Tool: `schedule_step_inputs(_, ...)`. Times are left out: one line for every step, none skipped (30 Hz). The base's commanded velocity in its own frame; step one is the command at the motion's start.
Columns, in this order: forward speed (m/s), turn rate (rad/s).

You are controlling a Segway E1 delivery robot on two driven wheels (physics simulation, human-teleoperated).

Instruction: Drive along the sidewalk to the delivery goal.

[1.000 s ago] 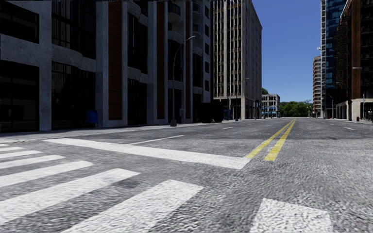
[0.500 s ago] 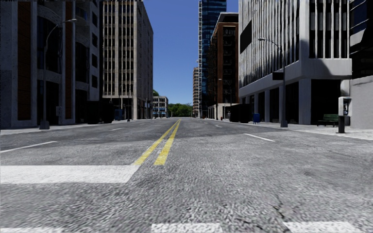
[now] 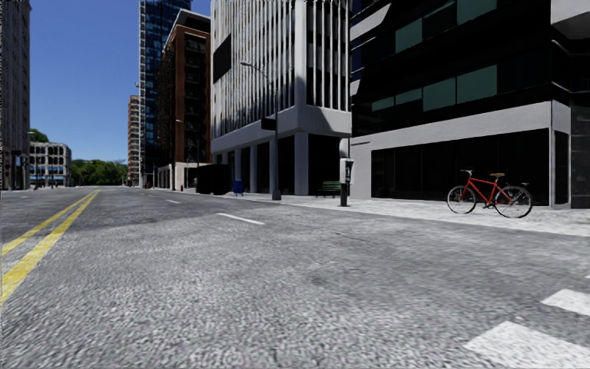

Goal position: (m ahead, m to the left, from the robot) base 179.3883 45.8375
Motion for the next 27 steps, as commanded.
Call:
schedule_step_inputs(1.40, -1.11)
schedule_step_inputs(1.40, -1.12)
schedule_step_inputs(1.40, -1.15)
schedule_step_inputs(1.40, -1.15)
schedule_step_inputs(1.38, -1.20)
schedule_step_inputs(1.36, -1.20)
schedule_step_inputs(1.35, -1.20)
schedule_step_inputs(1.35, -1.20)
schedule_step_inputs(1.35, -1.20)
schedule_step_inputs(1.34, -1.20)
schedule_step_inputs(1.34, -1.20)
schedule_step_inputs(1.34, -1.20)
schedule_step_inputs(1.34, -1.20)
schedule_step_inputs(1.32, -1.20)
schedule_step_inputs(1.32, -1.20)
schedule_step_inputs(1.30, -1.20)
schedule_step_inputs(1.30, -1.20)
schedule_step_inputs(1.30, -1.18)
schedule_step_inputs(1.30, -1.18)
schedule_step_inputs(1.29, -1.12)
schedule_step_inputs(1.29, -1.07)
schedule_step_inputs(1.29, -1.07)
schedule_step_inputs(1.29, -0.64)
schedule_step_inputs(1.29, 0.00)
schedule_step_inputs(1.29, 0.00)
schedule_step_inputs(1.29, 0.00)
schedule_step_inputs(1.29, 0.00)
